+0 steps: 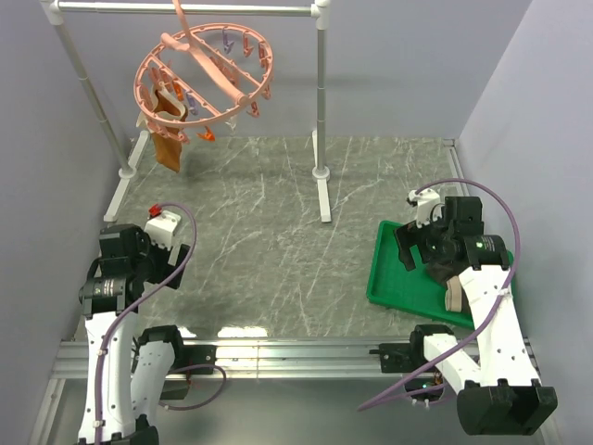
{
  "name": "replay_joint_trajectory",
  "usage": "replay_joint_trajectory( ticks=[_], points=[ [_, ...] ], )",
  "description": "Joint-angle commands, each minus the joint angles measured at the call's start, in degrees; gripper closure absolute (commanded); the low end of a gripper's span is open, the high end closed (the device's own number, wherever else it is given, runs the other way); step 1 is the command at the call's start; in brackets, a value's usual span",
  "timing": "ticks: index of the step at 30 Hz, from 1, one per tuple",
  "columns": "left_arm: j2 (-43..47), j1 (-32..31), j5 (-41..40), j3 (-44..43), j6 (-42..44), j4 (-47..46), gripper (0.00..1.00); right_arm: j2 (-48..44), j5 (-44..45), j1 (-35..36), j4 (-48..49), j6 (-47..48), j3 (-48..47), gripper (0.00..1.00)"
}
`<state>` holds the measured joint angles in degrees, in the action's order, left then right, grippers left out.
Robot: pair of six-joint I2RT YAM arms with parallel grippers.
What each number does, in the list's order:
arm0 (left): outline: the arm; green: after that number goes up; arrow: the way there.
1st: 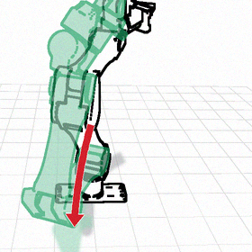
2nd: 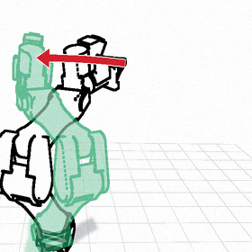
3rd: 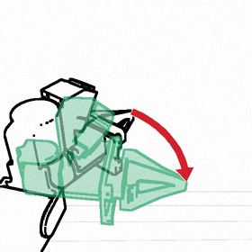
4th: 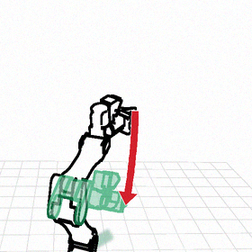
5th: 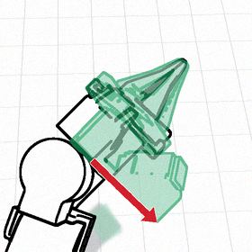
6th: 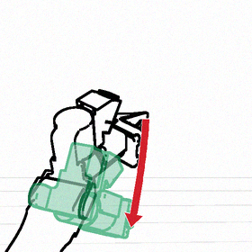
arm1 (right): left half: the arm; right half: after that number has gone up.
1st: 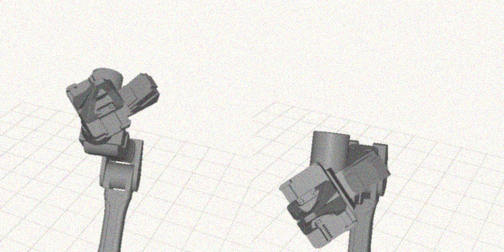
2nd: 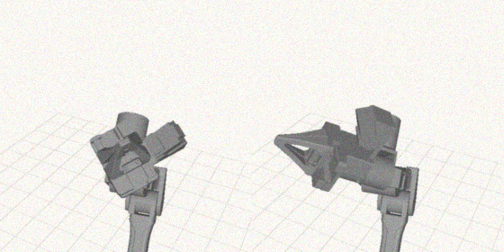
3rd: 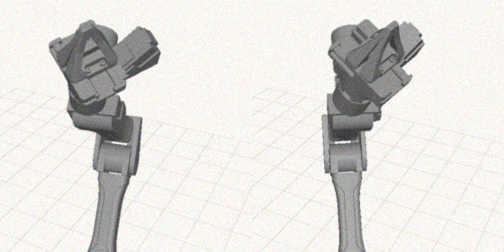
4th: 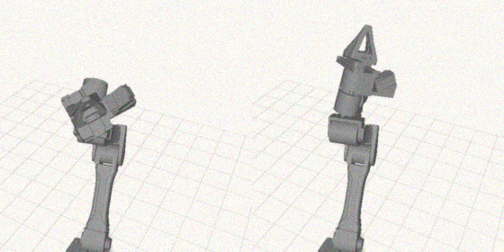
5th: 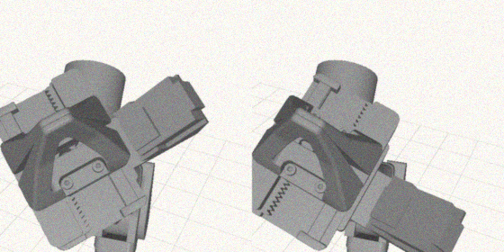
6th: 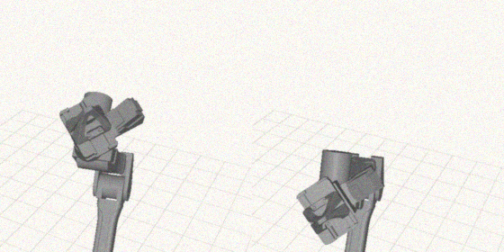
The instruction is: Clip the underwear to the hanger
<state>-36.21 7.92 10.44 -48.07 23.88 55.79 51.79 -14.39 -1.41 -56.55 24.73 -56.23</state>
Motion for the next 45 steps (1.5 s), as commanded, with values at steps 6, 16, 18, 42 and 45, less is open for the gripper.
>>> replay_joint_trajectory(
  ticks=[6,16,18,42,45],
  points=[
    [-3.25,0.07,-3.75,-2.46,-5.15,-2.44,0.01,-1.78,3.14,0.00,-2.24,-0.66,-5.82,0.00],
    [-6.15,-0.01,-5.87,-4.57,-7.00,-4.55,0.01,5.60,12.98,-0.43,-12.09,9.89,-6.36,0.00],
    [-6.94,-0.01,-2.99,-5.36,-6.04,-3.33,0.01,5.95,14.30,-1.57,-12.00,11.73,-5.65,0.00],
    [-9.15,-0.01,7.14,-9.32,1.78,4.33,0.01,28.71,13.25,-22.93,5.31,20.28,1.11,0.09],
    [-8.36,-0.01,7.75,-9.06,2.66,4.50,0.01,29.94,14.21,-23.20,7.86,19.48,2.87,0.13]
  ],
)
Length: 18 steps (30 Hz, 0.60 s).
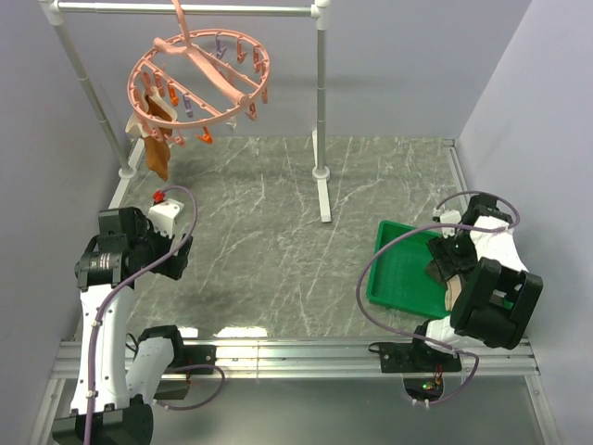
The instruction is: Clip the underwear to the hanger
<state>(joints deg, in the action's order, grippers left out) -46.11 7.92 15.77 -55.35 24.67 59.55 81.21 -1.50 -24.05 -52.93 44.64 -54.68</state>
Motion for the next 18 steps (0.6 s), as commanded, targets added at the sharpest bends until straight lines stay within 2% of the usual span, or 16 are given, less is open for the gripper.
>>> replay_joint_trajectory(
  ticks=[1,4,6,9,14,16,17,18],
  points=[
    [1.72,-0.01,2.34,-1.69,1.88,0.48,0.01,0.70,1.32,-0.73,5.89,-0.52,1.85,0.14],
    [1.81,-0.01,1.81,-1.07,2.32,0.04,0.01,2.02,4.04,-1.35,9.49,-0.70,4.22,0.24],
    [1.72,-0.01,1.46,-0.46,2.14,-0.57,0.01,3.07,4.14,-2.48,9.86,-0.52,4.75,0.37],
    [1.63,-0.01,1.72,-0.28,2.32,-0.49,0.01,3.26,2.82,-4.59,7.85,-0.17,3.36,0.57],
    [1.72,-0.10,2.42,-0.11,1.97,-0.75,0.01,0.36,-0.26,-6.62,1.96,1.32,0.54,0.75],
    [1.55,-0.10,2.77,-0.11,1.70,-0.75,0.01,-1.66,-0.78,-7.50,-0.93,2.29,-1.22,0.88],
    [1.63,-0.01,2.95,-0.02,1.61,-0.66,0.01,-2.36,-1.48,-7.76,-1.91,2.90,-1.92,0.98],
    [1.63,-0.10,3.04,-0.02,1.61,-0.58,0.01,-3.94,-1.75,-8.02,-2.87,3.08,-3.32,1.00]
  ],
)
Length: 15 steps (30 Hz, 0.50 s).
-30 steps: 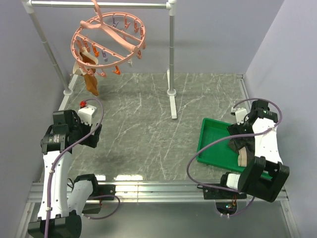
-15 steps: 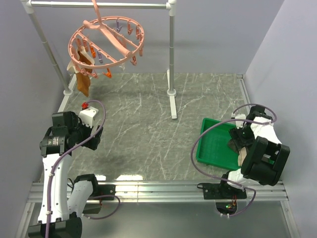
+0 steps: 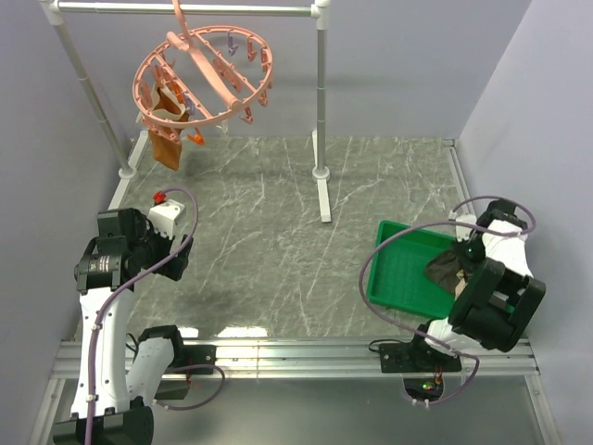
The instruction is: Clip the underwear to the hanger
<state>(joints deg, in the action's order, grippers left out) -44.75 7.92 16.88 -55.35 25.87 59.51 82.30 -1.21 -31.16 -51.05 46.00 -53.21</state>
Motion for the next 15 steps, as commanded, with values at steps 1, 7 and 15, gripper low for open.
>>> replay_joint_trajectory(
  ticks=[1,7,15],
  points=[
    [0.19,-0.01,1.92,-0.02,0.41,-0.44,0.01,-5.74,-2.30,-1.36,-6.68,2.07,-5.58,1.00],
    [0.02,-0.10,2.62,-0.28,0.41,-0.53,0.01,-10.58,-4.94,-2.15,-13.71,3.31,-13.31,1.00],
    [-0.42,-0.01,4.30,-0.63,0.59,-0.88,0.01,-12.08,-6.52,-2.33,-19.52,2.69,-25.53,1.00]
  ],
)
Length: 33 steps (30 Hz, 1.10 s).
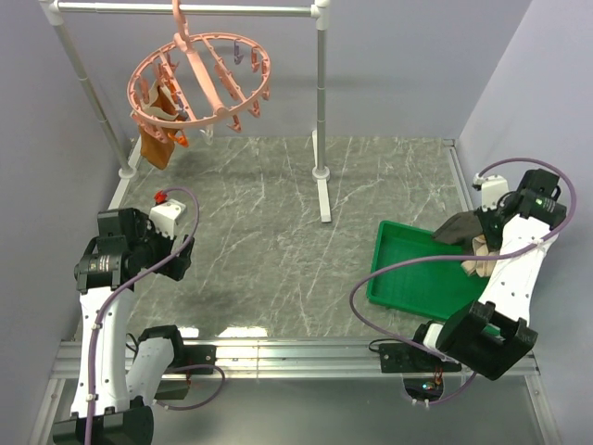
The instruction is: Clip the underwear to the hanger
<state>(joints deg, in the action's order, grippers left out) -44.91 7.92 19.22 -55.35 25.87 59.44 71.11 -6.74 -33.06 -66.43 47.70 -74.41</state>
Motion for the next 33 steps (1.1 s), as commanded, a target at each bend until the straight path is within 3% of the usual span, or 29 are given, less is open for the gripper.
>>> replay_joint_trajectory(
  ticks=[1,8,16,18,20,22,23,25,30,33],
  points=[
    [-0.44,-0.01,2.13,-0.63,0.50,-0.73,0.01,-0.89,-0.73,-0.43,-5.45,1.08,-5.21,1.00],
    [-0.71,-0.01,2.40,-0.99,1.03,-0.64,0.01,1.13,-0.11,-0.34,-10.82,3.80,-5.32,1.00],
    [-1.33,-0.10,3.36,-1.51,1.82,-0.11,0.01,4.73,-0.29,-0.25,-1.25,0.90,6.55,0.99],
    [-1.33,-0.10,3.10,-1.78,2.08,-0.03,0.01,6.14,1.54,-0.34,1.12,1.08,9.28,0.93],
    [-1.41,-0.01,3.19,-2.04,2.17,0.06,0.01,6.84,3.31,-0.60,2.53,1.69,11.99,0.71],
    [-1.24,-0.10,3.45,-2.13,2.17,0.06,0.01,7.02,5.50,-0.78,3.67,2.65,13.58,0.63],
    [-1.15,-0.01,3.37,-2.13,2.17,0.15,0.01,7.02,6.03,-1.21,3.85,3.01,14.72,0.70],
    [-0.98,-0.10,3.37,-1.95,2.26,0.06,0.01,7.11,6.57,-1.83,4.21,3.71,15.35,1.00],
    [-1.06,-0.01,3.45,-2.04,2.52,0.06,0.01,5.71,2.45,-3.85,-3.76,4.59,8.78,1.00],
    [-1.59,-0.01,4.41,-2.48,2.35,-0.03,0.01,4.13,-4.23,-3.86,-11.14,4.68,-0.53,1.00]
  ],
)
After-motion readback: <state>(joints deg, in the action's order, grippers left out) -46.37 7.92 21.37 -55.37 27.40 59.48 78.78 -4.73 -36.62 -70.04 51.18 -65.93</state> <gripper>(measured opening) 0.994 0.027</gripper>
